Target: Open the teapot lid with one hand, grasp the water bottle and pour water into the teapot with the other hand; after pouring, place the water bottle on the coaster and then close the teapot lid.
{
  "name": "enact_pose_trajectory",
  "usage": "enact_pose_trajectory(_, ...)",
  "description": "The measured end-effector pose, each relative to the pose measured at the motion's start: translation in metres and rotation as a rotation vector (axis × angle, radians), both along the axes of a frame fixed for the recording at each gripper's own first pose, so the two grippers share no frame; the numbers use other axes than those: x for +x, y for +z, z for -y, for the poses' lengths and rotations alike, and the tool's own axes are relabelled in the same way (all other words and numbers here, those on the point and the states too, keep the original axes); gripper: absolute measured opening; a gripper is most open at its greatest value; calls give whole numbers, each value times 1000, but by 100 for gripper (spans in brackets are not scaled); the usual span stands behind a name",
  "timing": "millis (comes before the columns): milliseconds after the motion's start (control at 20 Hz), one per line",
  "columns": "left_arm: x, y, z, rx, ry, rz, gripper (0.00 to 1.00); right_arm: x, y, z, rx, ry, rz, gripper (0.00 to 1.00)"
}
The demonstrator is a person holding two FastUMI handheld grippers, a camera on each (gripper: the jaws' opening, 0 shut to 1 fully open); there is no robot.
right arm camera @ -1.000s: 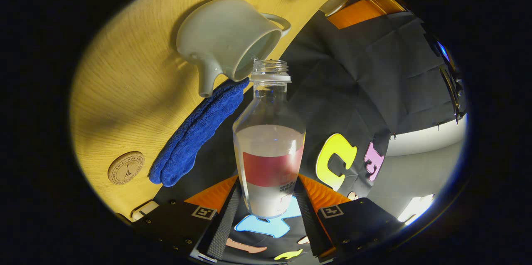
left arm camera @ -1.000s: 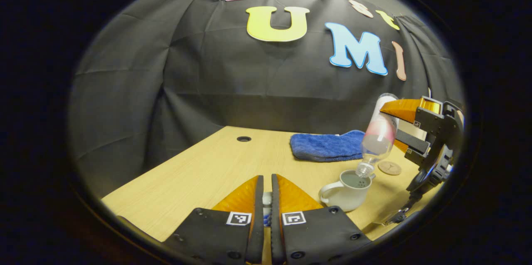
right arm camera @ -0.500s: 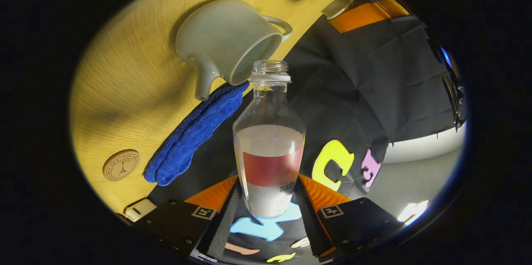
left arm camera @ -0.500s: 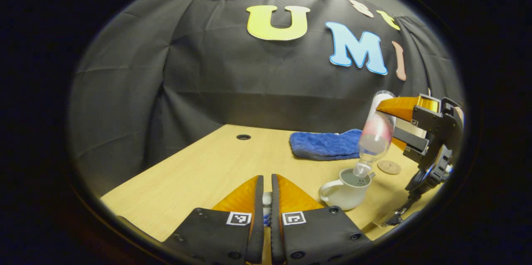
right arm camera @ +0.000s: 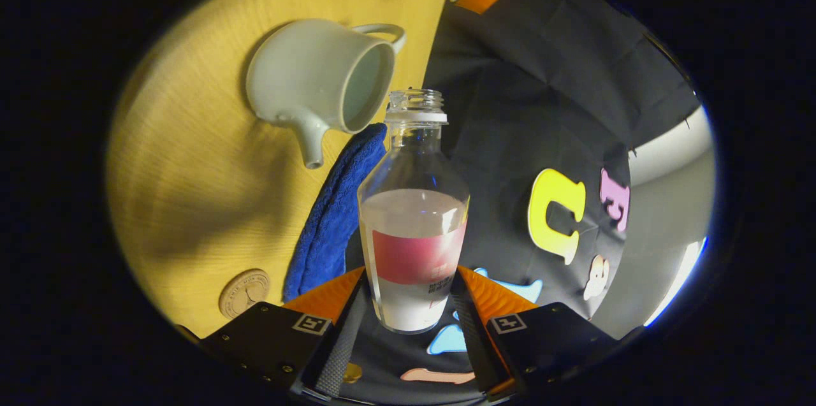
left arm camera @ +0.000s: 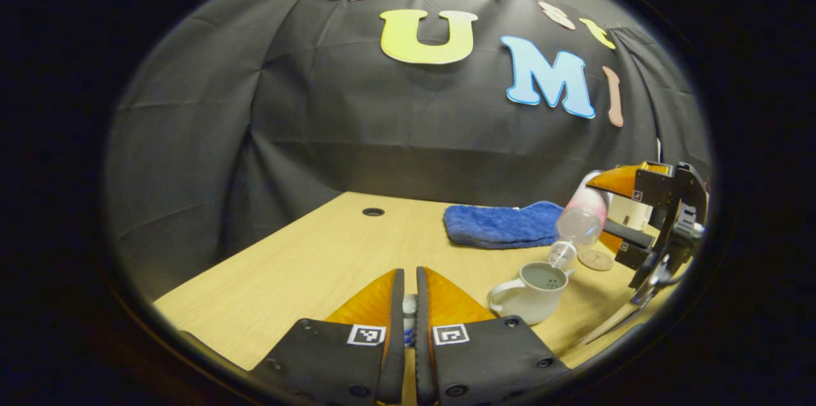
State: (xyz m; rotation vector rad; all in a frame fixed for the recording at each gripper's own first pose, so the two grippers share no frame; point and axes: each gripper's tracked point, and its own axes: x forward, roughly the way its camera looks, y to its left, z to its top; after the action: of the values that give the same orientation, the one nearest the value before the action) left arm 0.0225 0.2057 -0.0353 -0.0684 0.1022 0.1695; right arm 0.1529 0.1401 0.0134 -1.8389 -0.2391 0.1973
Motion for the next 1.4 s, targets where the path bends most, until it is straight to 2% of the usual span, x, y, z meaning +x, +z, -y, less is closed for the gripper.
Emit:
enact_pose_trajectory(150, 1, 3, 5, 2, -10, 7, 13, -6, -20, 5, 182, -38, -142, 76)
enact_pose_trajectory(350, 4, 7, 16, 11, -33, 12, 14, -21, -36, 5, 476, -63, -312, 76)
enact_pose_trajectory(800, 27, 29, 66, 28, -145, 45, 14, -44, -25, 33, 1057, -136, -526, 76)
enact_pose_trajectory(1100, 47, 38, 99, 39, -210, 52, 14, -55, -43, 66, 1328, -198, -579, 76)
enact_pose_trajectory(1400, 51, 37, 111, 53, -219, 44, 14, -27, -52, 93, 1537, -207, -602, 76)
